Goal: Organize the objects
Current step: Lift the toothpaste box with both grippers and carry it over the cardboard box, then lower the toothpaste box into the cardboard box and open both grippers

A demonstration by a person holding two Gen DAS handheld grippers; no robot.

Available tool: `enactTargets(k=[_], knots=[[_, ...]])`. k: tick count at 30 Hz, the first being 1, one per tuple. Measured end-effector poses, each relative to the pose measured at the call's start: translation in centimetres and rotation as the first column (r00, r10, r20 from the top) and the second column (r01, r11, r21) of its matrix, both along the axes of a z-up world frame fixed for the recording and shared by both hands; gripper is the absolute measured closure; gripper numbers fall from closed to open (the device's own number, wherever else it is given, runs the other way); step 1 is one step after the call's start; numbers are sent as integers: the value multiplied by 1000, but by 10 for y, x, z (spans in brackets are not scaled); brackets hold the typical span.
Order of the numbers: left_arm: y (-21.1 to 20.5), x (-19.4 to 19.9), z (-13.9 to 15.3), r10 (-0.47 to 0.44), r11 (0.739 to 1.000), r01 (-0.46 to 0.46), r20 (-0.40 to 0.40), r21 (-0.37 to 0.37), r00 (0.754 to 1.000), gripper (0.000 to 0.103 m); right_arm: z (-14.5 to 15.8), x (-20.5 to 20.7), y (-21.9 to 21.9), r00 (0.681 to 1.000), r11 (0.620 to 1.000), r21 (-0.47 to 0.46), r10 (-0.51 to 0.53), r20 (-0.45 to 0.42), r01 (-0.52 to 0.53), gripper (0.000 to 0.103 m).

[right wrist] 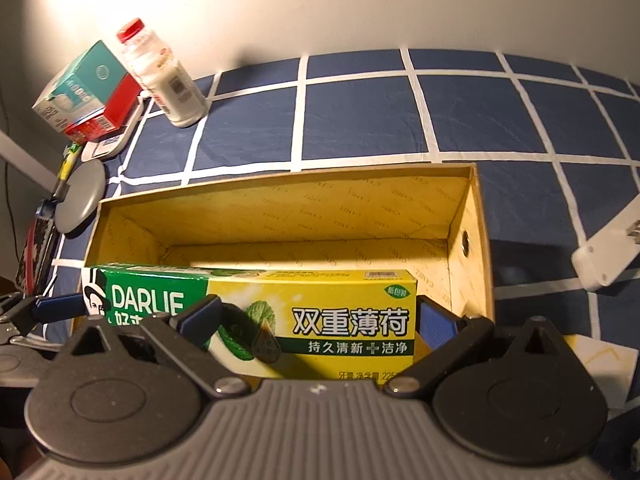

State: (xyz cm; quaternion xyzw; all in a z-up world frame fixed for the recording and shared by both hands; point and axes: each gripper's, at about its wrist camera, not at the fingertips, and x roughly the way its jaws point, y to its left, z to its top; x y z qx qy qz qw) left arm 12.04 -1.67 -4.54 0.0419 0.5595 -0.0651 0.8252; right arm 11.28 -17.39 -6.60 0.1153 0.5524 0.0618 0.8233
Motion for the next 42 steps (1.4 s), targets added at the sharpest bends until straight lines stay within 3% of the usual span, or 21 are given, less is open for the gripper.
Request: enactTargets(k=[8,15,42], knots=[[-3,31,-20,-12,1000,13,-32,11,999,1,-24,28,-4,999,1000,12,-18,-36,19,3],[4,46,-29,5,1000,-4,-47,6,999,1,-27,46,6,1000,1000,-28,7,-20,-8,3],[-10,69,-47,25,995,-15,-95,97,995,0,-57,74,4,994,1000,-2,-21,-108,21,3]])
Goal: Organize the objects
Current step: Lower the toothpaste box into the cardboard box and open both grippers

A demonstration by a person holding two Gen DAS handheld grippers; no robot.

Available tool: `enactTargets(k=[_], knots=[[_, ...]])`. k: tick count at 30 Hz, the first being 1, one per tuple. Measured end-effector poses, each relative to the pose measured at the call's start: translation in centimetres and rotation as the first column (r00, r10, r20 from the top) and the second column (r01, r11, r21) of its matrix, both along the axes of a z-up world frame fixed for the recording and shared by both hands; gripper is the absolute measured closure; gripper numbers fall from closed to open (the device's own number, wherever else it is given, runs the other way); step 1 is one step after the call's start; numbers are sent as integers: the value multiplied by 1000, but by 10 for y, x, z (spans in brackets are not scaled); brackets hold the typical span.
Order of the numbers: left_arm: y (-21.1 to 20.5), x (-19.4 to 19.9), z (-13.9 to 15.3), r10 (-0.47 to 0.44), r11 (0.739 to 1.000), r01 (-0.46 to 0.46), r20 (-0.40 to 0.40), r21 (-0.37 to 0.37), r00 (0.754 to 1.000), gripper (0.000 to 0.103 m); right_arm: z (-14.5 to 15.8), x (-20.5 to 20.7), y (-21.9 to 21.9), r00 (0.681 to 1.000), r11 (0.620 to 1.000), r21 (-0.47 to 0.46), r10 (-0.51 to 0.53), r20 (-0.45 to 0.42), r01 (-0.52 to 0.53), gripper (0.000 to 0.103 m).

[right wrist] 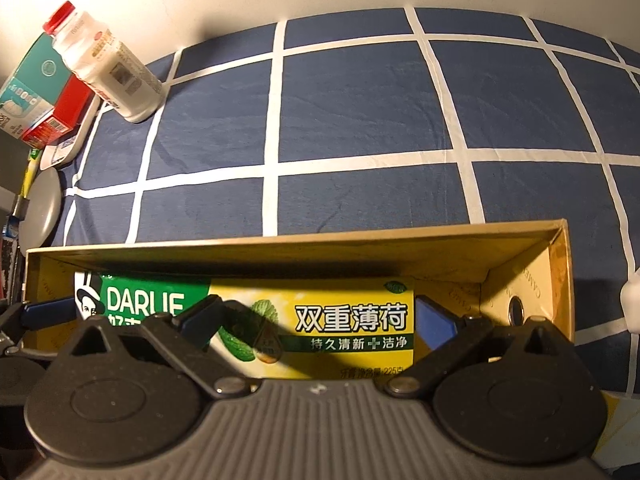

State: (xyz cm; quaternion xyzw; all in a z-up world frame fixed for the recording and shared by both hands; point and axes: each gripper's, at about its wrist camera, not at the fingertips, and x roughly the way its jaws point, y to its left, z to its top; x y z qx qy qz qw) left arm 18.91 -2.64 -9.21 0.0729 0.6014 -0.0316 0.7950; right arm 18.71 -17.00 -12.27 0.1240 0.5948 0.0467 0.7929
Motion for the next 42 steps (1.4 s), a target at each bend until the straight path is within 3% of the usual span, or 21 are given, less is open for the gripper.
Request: enactTargets(k=[15,23,38,42], knots=[[-4,1,-3,-12,1000,11,9,16,1000,0,-3,3,2,1000,1000,-25,-16,-5,16,3],[4,-3,3,14,999,-14,-3,-30,1000,0,5,-2,4,1000,1000,-21,-9,4,9,3],[1,-51,52,4,994,1,50,-107,999,0,66,-48,0,994,1000,11,-5,106,4,3],[-4,-72,65,-55,991,63,76,-115,996,0,84,-70,-8,990,1000,14,-26,135,24,3]])
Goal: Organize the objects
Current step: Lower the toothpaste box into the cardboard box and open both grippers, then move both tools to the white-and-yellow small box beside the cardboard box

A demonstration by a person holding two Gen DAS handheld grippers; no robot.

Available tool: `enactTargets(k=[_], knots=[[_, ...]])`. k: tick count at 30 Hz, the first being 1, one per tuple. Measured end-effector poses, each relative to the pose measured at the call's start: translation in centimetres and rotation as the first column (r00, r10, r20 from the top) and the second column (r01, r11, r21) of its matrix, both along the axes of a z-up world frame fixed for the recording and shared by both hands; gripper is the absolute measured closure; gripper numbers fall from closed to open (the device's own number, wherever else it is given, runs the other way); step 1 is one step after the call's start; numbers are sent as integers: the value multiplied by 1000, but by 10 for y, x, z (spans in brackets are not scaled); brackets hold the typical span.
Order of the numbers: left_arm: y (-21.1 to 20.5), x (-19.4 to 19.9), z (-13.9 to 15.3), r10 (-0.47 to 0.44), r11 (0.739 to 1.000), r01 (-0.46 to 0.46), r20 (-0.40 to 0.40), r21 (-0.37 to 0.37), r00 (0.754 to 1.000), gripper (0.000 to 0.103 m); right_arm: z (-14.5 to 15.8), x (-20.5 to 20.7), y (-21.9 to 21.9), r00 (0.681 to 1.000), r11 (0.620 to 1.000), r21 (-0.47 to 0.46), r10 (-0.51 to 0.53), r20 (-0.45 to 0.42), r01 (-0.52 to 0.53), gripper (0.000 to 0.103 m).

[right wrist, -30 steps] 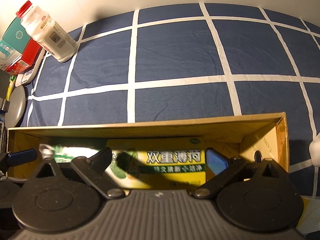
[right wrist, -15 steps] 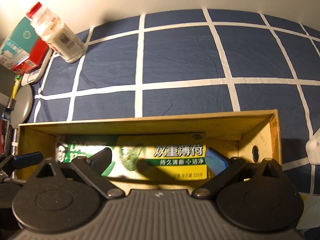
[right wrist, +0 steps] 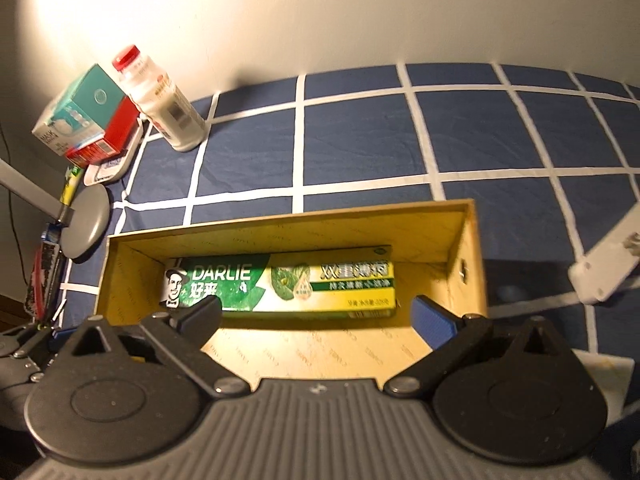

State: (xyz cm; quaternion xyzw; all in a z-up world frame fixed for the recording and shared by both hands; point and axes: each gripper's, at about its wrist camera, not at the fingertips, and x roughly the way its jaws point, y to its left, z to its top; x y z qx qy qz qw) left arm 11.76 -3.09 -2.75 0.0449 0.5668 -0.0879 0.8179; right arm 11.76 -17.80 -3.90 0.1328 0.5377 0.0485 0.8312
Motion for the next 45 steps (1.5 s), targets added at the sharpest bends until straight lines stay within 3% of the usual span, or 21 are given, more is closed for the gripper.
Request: enactTargets(k=[12,23,30,45], knots=[[-18,-54,32,-64,997,67,79,-31,995,0,37,-66,-25,995,997,-8,-77,66,78,2],[-56,-90,40,-173,982,178,93,-57,981,0,51,-117,-61,980,984,-12,-173,96,175,2],[-97,-104,38,-247,965,253,82,-67,965,0,52,-136,-99,969,973,-13,-230,94,232,2],[-197,-108,21,-320,944,322,36,-76,947,0,34,-149,-200,951,952,-2,-307,32,307,2]])
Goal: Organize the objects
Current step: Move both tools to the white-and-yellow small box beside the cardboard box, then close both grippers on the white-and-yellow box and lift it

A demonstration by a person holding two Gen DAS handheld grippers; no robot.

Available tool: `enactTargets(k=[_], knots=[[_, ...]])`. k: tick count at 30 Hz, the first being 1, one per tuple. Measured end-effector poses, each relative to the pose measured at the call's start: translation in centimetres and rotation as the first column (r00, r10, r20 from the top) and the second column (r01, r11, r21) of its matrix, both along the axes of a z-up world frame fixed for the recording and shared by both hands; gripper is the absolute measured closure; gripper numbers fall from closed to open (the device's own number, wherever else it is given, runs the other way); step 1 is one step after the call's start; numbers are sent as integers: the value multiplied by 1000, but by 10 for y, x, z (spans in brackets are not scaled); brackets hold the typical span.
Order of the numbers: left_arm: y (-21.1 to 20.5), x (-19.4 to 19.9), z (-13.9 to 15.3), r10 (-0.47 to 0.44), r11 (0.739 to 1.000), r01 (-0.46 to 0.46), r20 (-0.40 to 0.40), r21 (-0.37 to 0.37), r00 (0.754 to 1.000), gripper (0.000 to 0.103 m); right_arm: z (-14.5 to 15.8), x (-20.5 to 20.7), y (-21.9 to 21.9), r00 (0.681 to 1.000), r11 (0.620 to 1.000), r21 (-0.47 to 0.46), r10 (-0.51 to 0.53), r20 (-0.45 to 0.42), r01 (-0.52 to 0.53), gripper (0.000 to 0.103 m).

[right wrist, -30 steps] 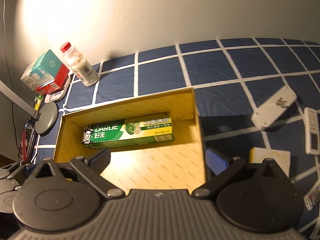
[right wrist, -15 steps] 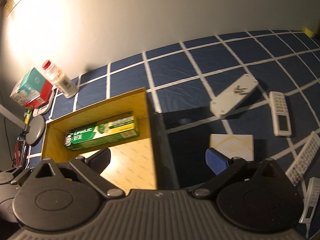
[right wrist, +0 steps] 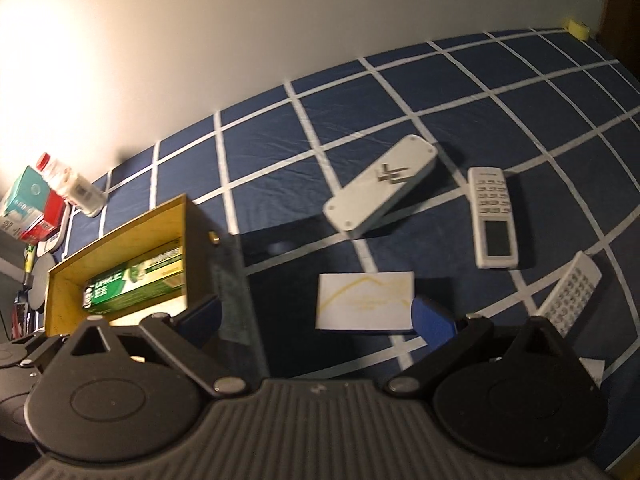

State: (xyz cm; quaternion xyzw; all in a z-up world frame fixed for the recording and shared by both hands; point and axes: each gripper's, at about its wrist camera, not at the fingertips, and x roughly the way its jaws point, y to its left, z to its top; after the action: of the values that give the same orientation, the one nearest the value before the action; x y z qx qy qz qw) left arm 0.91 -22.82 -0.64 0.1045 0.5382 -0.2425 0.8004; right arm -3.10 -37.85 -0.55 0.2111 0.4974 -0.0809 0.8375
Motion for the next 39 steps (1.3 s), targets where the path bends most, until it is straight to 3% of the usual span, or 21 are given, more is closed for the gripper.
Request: enactTargets(k=[19,27,36,39], knots=[[-82,32,-55,-69,994,77,-111,71,991,0,-64,25,-81,993,995,89,-35,-113,46,3],[-94,50,-89,-80,993,96,-197,75,977,1,-103,42,-93,982,994,102,-25,-188,45,3],[-98,61,-119,-79,993,99,-276,60,958,2,-135,59,-94,969,981,191,11,-247,38,3],[-99,64,-128,-76,994,96,-303,50,950,8,-142,62,-92,966,978,208,30,-256,25,3]])
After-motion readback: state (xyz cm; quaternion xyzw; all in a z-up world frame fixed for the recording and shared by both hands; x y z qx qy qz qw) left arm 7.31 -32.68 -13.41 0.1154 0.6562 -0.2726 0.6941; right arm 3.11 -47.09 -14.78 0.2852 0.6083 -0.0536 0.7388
